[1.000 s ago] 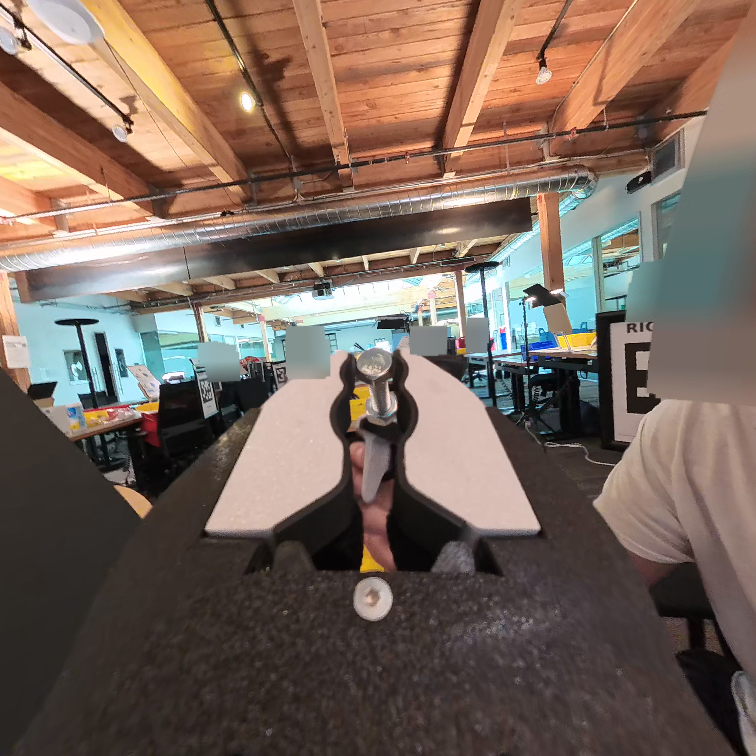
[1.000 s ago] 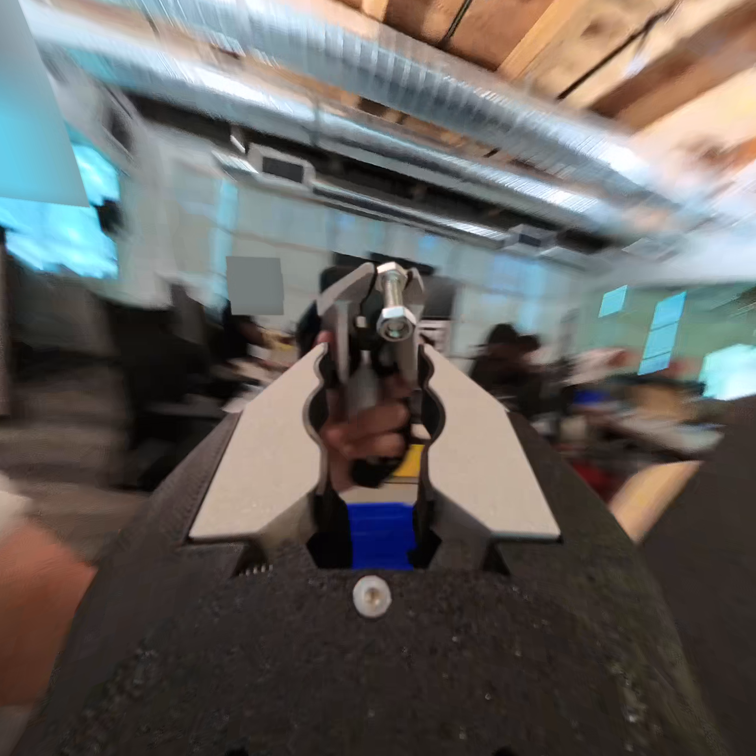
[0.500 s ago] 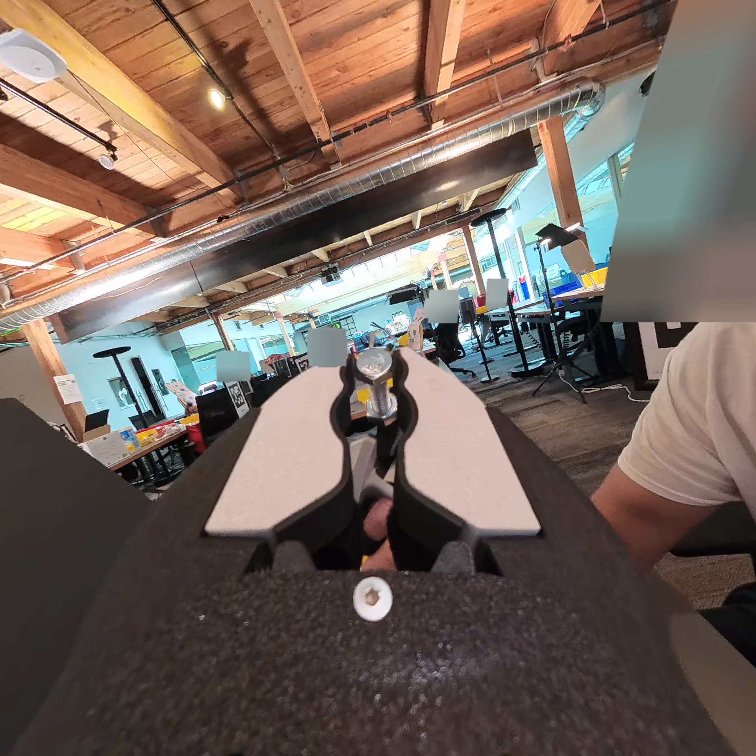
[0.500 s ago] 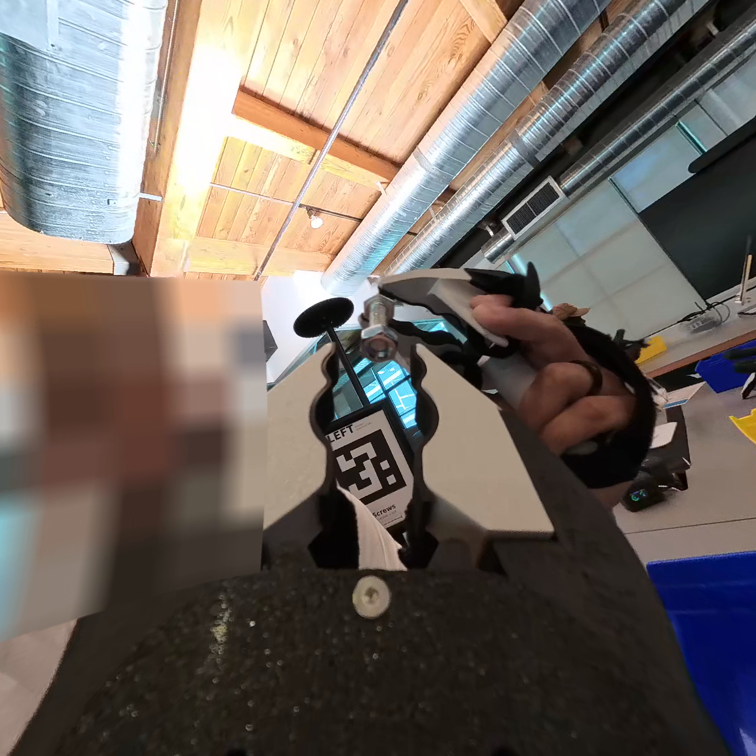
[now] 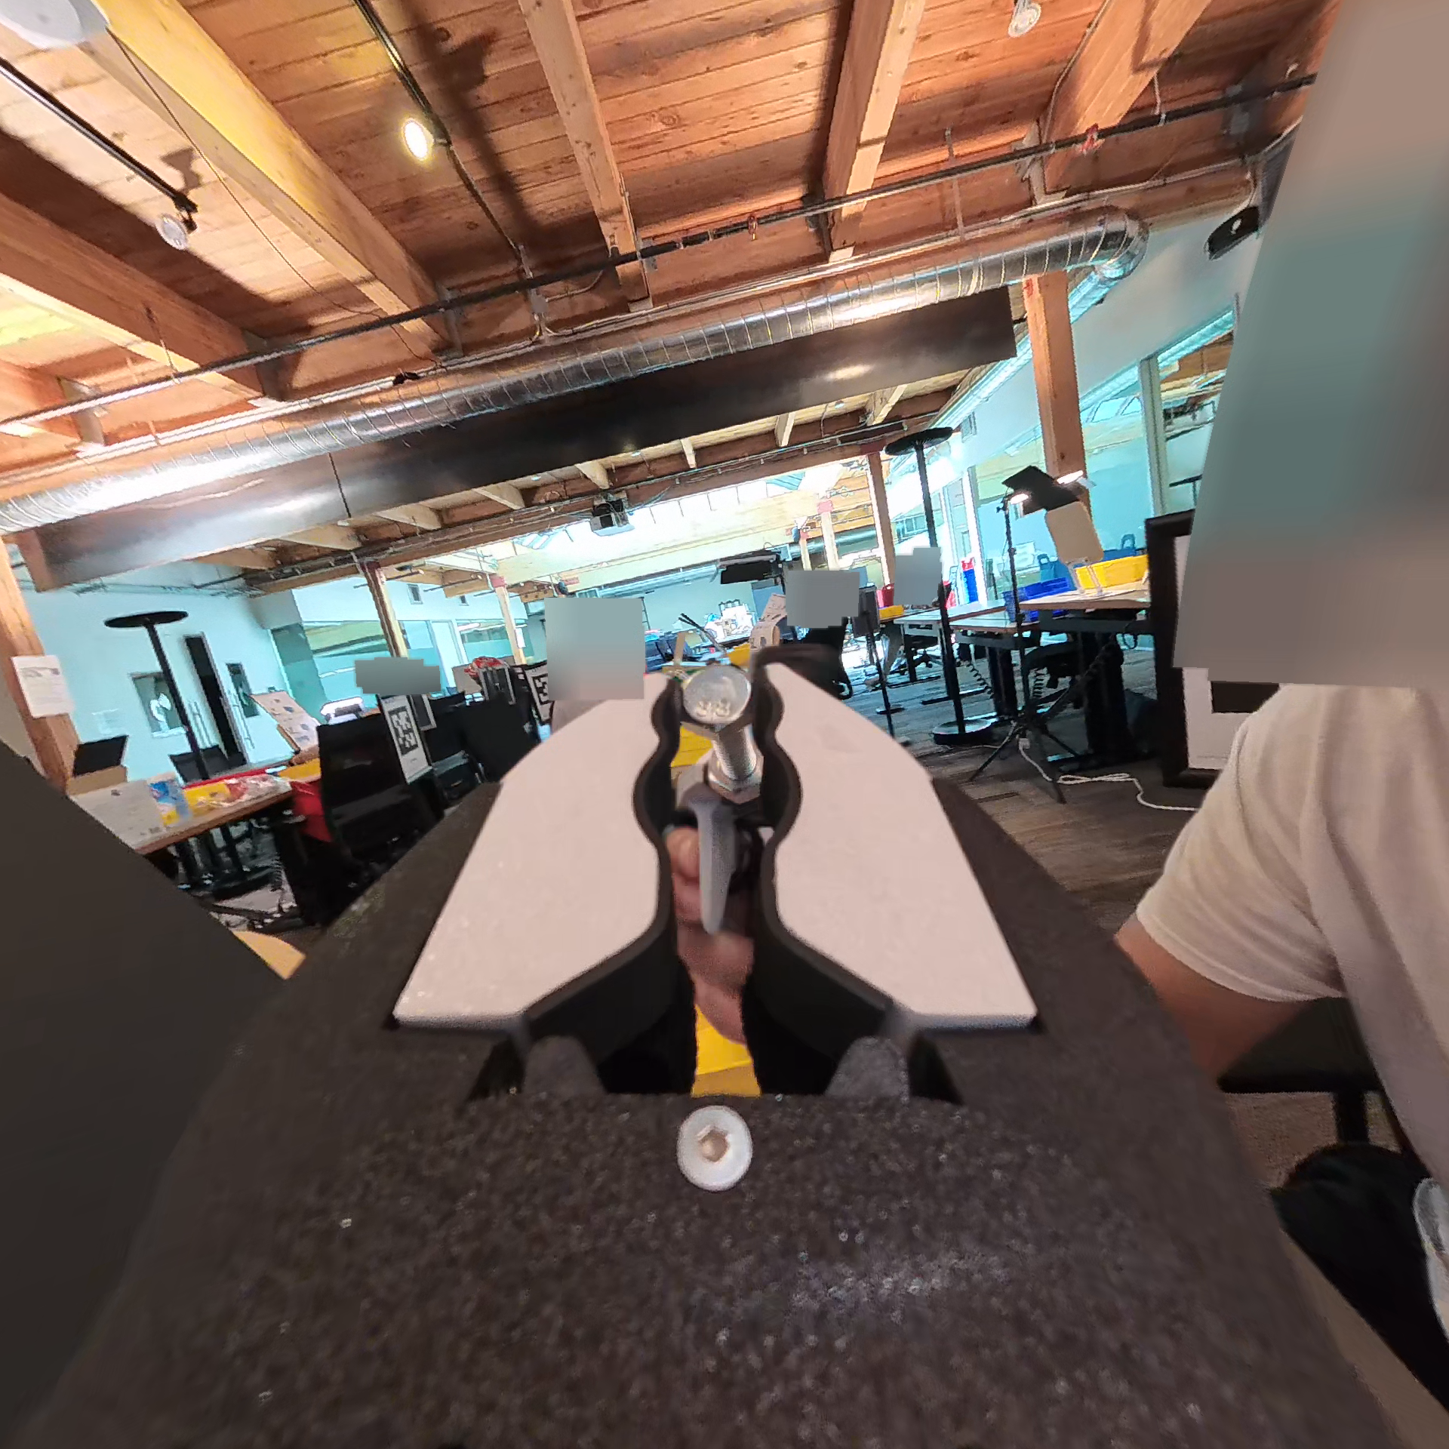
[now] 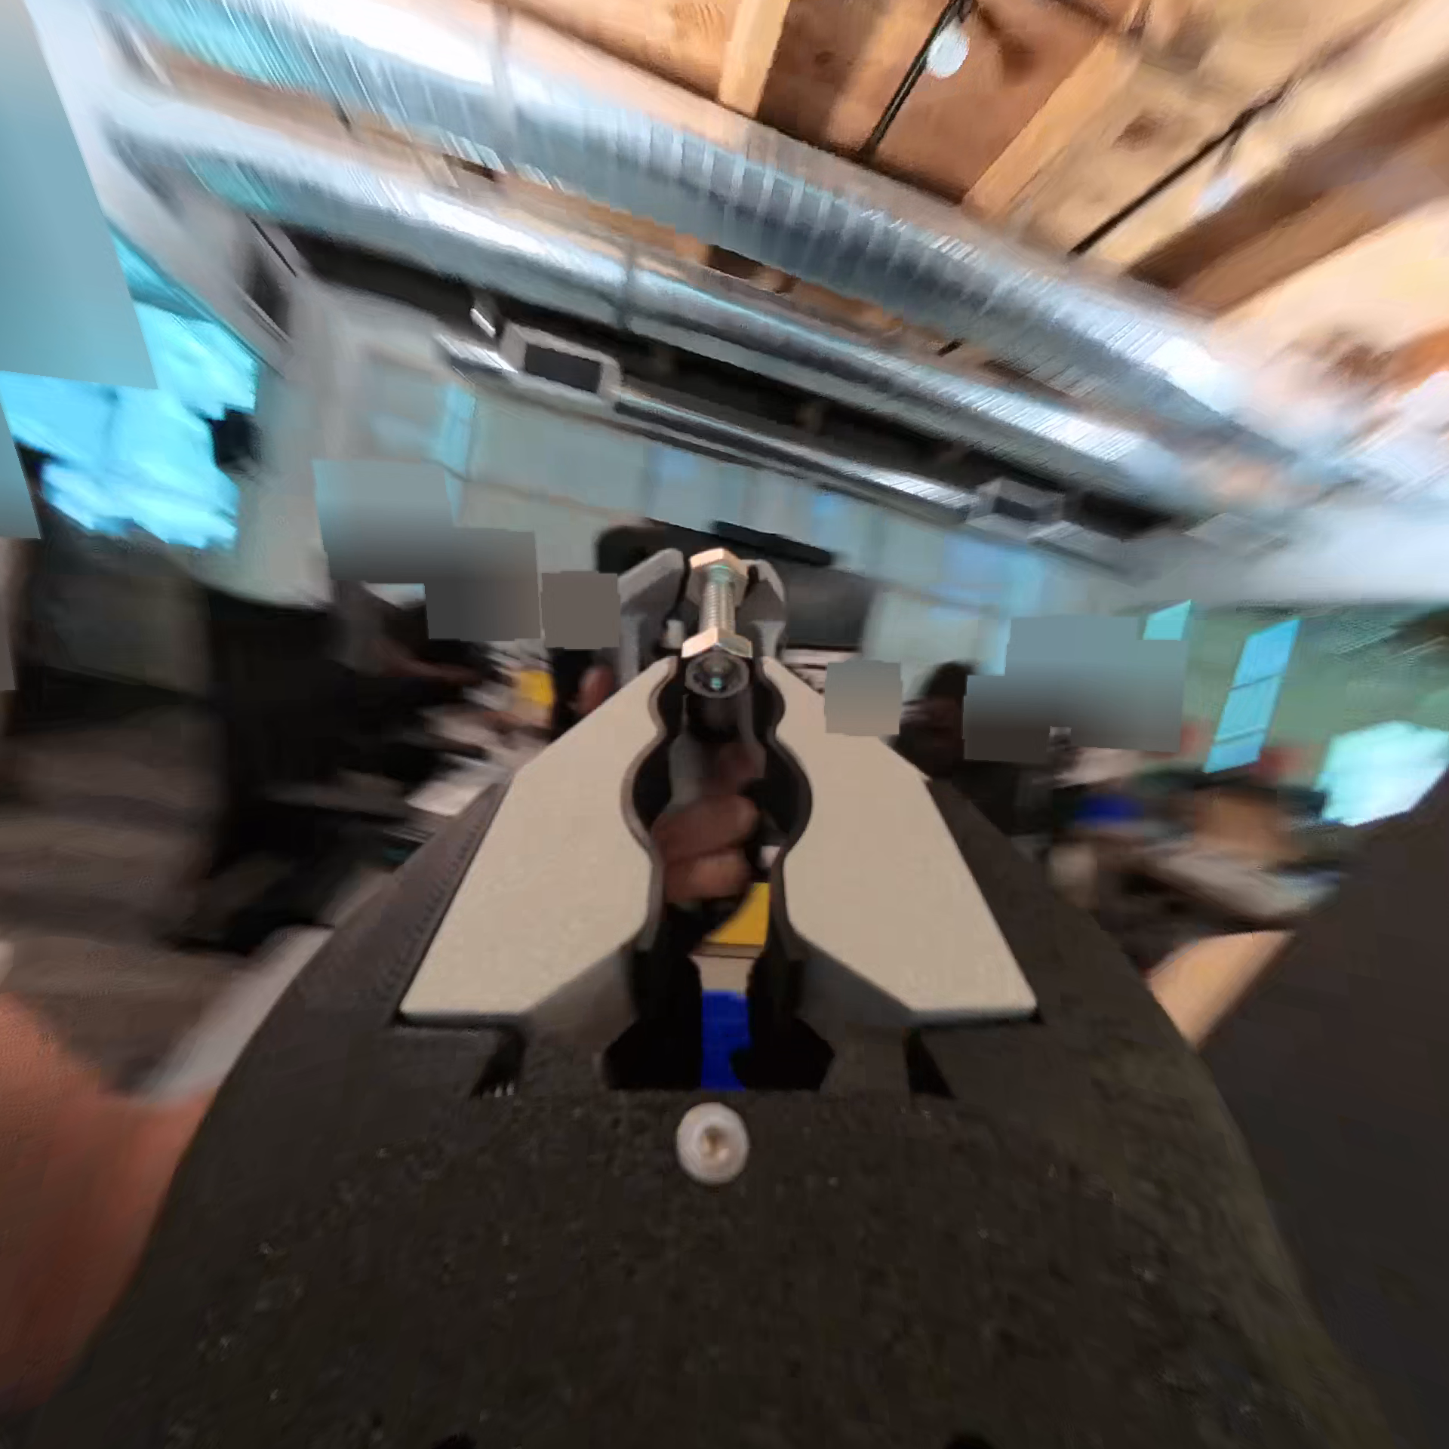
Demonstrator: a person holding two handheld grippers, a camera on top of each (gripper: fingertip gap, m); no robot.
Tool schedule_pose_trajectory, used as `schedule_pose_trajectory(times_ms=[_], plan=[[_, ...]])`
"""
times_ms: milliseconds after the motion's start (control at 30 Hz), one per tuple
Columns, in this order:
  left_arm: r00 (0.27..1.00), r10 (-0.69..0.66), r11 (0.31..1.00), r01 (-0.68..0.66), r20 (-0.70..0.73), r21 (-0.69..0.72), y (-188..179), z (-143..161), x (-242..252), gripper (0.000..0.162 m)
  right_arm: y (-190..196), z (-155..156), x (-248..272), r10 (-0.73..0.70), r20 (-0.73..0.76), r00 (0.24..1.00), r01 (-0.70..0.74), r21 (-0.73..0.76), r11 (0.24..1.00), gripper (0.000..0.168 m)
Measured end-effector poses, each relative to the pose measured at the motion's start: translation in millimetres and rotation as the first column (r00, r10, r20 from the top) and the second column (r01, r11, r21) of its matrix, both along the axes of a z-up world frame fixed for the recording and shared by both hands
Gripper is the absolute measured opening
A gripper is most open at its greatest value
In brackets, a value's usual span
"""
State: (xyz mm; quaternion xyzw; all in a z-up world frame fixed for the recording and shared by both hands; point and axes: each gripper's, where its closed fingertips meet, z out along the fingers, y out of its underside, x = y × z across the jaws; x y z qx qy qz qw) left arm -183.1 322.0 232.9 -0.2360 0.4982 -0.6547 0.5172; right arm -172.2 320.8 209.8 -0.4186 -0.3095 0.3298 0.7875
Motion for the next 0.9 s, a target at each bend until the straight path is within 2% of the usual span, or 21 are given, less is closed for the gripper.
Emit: schedule_pose_trajectory(times_ms=[33, 67, 100, 133, 167, 200, 233, 267, 300, 333, 367, 400, 500, 567, 667, 733, 800, 833, 900], plan=[[1.0, -0.01, 1.0, 0.01, -0.005, -0.011, -1, 0, 2, 0.017, -1, 0, 2, -0.151, 0.057, 0.987, 0.144, 0.112, 0.983, 0.016], [1.0, -0.03, 0.999, 0.029, -0.011, -0.021, -3, 0, 3, 0.017, -3, 0, 4, -0.296, 0.094, 0.95, 0.269, 0.232, 0.935, 0.016], [0.998, -0.053, 0.998, 0.053, -0.02, -0.032, -5, -1, 5, 0.017, -7, 1, 5, -0.446, 0.112, 0.888, 0.38, 0.369, 0.848, 0.017], [0.997, -0.066, 0.997, 0.064, -0.034, -0.045, -6, -1, 6, 0.017, -8, 0, 7, -0.606, 0.109, 0.788, 0.48, 0.509, 0.715, 0.016], [0.997, -0.064, 0.997, 0.061, -0.051, -0.056, -6, -2, 9, 0.017, -8, -1, 10, -0.758, 0.079, 0.648, 0.552, 0.637, 0.538, 0.016], [0.996, -0.063, 0.996, 0.059, -0.065, -0.064, -6, -3, 11, 0.017, -9, -1, 12, -0.864, 0.029, 0.503, 0.573, 0.737, 0.359, 0.017], [0.995, -0.066, 0.996, 0.061, -0.078, -0.072, -5, -4, 12, 0.017, -9, -2, 13, -0.922, -0.026, 0.386, 0.557, 0.803, 0.21, 0.017], [0.994, -0.069, 0.995, 0.061, -0.09, -0.084, -5, -5, 14, 0.017, -9, -3, 14, -0.952, -0.069, 0.298, 0.53, 0.842, 0.105, 0.017], [0.993, -0.07, 0.994, 0.061, -0.096, -0.096, -3, -6, 15, 0.017, -8, -3, 15, -0.965, -0.101, 0.242, 0.505, 0.863, 0.036, 0.017], [0.993, -0.073, 0.993, 0.063, -0.093, -0.105, -3, -5, 15, 0.017, -8, -3, 16, -0.968, -0.123, 0.219, 0.49, 0.872, 0.001, 0.017], [0.993, -0.076, 0.992, 0.067, -0.085, -0.109, -3, -4, 15, 0.017, -7, -3, 15, -0.964, -0.123, 0.237, 0.494, 0.869, 0.011, 0.017], [0.994, -0.076, 0.992, 0.066, -0.079, -0.111, -2, -4, 14, 0.017, -6, -5, 13, -0.955, -0.093, 0.282, 0.504, 0.862, 0.065, 0.018], [0.998, -0.05, 0.993, 0.045, -0.048, -0.108, 2, -1, 10, 0.018, -9, -7, 3, -0.883, 0.01, 0.47, 0.507, 0.815, 0.279, 0.046], [0.999, -0.041, 0.994, 0.041, -0.004, -0.098, 4, 4, 3, 0.018, -10, -1, 5, -0.797, 0.038, 0.603, 0.543, 0.712, 0.445, 0.052], [0.999, -0.017, 0.997, 0.019, 0.038, -0.077, 5, 8, -6, 0.017, -5, 2, 7, -0.515, 0.062, 0.855, 0.442, 0.434, 0.785, 0.056], [0.999, 0.006, 0.998, -0.003, 0.05, -0.063, 7, 9, -10, 0.017, 1, -2, -2, -0.241, 0.055, 0.969, 0.224, 0.21, 0.952, 0.054], [0.998, 0.015, 0.999, -0.013, 0.062, -0.041, 6, 10, -13, 0.018, 7, -7, -10, 0.033, -0.03, 0.999, -0.034, -0.023, 0.999, 0.053], [0.997, 0.024, 0.999, -0.022, 0.072, -0.027, 5, 11, -15, 0.017, 7, -10, -16, 0.183, -0.083, 0.98, -0.193, -0.129, 0.973, 0.051], [0.996, 0.032, 0.999, -0.033, 0.08, 0.009, 1, 10, -17, 0.017, 12, -14, -22, 0.385, -0.235, 0.892, -0.445, -0.313, 0.839, 0.052]])
